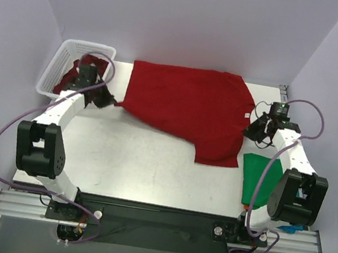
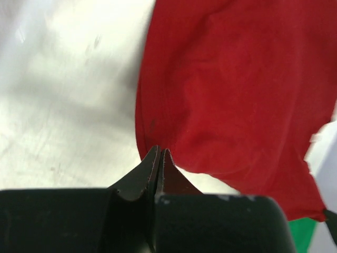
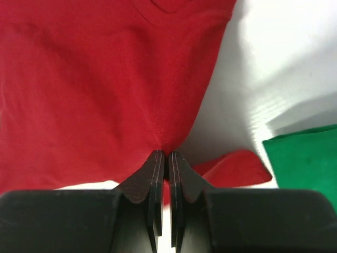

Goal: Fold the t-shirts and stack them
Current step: Flatten out the tshirt

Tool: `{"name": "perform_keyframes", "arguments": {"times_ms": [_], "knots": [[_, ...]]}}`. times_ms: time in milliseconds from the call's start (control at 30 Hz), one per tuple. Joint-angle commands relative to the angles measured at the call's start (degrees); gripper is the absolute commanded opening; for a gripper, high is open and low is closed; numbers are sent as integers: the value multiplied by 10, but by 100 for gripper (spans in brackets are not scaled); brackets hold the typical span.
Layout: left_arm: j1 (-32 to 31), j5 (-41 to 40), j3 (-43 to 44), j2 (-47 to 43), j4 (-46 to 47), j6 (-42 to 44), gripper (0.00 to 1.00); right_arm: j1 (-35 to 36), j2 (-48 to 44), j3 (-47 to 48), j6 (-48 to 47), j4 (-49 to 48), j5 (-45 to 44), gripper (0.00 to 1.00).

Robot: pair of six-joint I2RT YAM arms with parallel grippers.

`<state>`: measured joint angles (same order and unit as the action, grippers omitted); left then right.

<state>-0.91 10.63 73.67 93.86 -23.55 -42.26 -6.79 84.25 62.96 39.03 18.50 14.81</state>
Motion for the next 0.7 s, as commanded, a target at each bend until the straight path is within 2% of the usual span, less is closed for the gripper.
{"name": "perform_keyframes", "arguments": {"times_ms": [0,67,100,167,200,300,667], "knots": [[-28,-64,-53,-5,-7,9,2,-1,30,-24,-27,3,-19,13],[-39,-70,-78,-10,-4,4,2,-1,42,-33,-37,5,-23,19],[-43,-85,-88,-15,-5,4,2,-2,42,-37,-39,6,-25,29],[-48,-102,-111,-24,-25,3,4,-1,32,-46,-43,14,-28,42],[-48,-122,-117,-33,-33,2,9,4,25,-52,-46,15,-30,51],[-48,-152,-144,-50,-44,6,14,32,-26,-84,-45,19,-59,65],[-3,-166,-183,-90,-70,5,11,245,-200,-227,45,56,-182,66]]}}
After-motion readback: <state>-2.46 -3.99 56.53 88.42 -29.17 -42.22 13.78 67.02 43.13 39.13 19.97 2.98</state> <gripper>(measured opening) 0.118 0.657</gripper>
